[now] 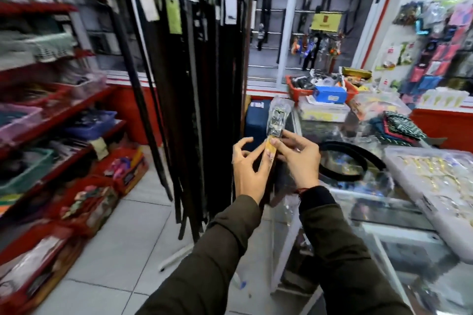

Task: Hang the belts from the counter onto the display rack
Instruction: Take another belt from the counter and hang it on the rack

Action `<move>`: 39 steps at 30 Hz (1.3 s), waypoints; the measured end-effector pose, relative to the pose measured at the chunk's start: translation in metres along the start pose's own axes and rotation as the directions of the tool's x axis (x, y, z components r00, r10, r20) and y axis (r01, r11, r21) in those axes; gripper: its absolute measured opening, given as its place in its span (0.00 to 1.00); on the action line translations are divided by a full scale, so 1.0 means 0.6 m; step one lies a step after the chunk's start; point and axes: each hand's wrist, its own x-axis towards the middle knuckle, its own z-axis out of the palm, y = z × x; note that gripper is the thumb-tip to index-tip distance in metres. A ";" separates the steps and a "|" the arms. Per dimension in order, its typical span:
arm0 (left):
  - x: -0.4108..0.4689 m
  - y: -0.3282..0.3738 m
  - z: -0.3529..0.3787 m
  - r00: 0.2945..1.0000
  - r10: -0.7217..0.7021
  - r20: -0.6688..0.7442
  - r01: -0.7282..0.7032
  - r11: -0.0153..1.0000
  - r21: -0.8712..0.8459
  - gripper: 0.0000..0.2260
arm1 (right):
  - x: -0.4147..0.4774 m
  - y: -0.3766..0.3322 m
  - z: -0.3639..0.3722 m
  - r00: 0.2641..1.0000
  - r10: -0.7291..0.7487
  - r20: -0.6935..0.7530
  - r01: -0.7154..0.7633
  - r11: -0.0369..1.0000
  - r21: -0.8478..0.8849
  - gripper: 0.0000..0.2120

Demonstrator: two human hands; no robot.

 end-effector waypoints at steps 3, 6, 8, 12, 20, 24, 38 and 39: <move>0.030 0.001 -0.039 0.997 -0.029 -0.076 0.025 0.998 -0.049 0.11 | 0.009 -0.004 0.045 0.998 -0.037 0.046 0.045 0.977 -0.206 0.20; 0.060 0.004 -0.076 0.996 -0.089 -0.024 0.088 0.994 -0.070 0.11 | 0.018 -0.005 0.081 0.997 -0.024 0.075 0.047 0.946 -0.320 0.23; 0.075 0.001 -0.098 0.992 -0.122 -0.016 0.120 0.990 -0.068 0.11 | 0.015 -0.022 0.101 0.992 -0.021 0.128 0.064 0.936 -0.346 0.21; 0.100 0.012 -0.138 0.987 -0.143 -0.066 0.133 0.981 -0.138 0.11 | 0.028 -0.058 0.138 0.963 -0.064 0.260 0.133 0.957 -0.258 0.20; 0.198 0.073 -0.227 0.988 -0.009 -0.157 -0.024 0.978 -0.206 0.10 | 0.054 -0.167 0.220 0.918 -0.099 0.384 0.014 0.976 0.218 0.14; 0.260 0.120 -0.274 0.973 0.079 -0.219 -0.122 0.974 -0.192 0.11 | 0.076 -0.235 0.271 0.893 -0.178 0.414 0.037 0.944 0.327 0.15; 0.440 0.217 -0.422 0.911 0.111 -0.398 -0.200 0.962 -0.189 0.12 | 0.129 -0.441 0.454 0.827 -0.317 0.464 0.206 0.939 0.276 0.13; 0.449 0.218 -0.430 0.912 0.107 -0.397 -0.191 0.965 -0.180 0.12 | 0.134 -0.448 0.462 0.826 -0.312 0.470 0.204 0.942 0.267 0.13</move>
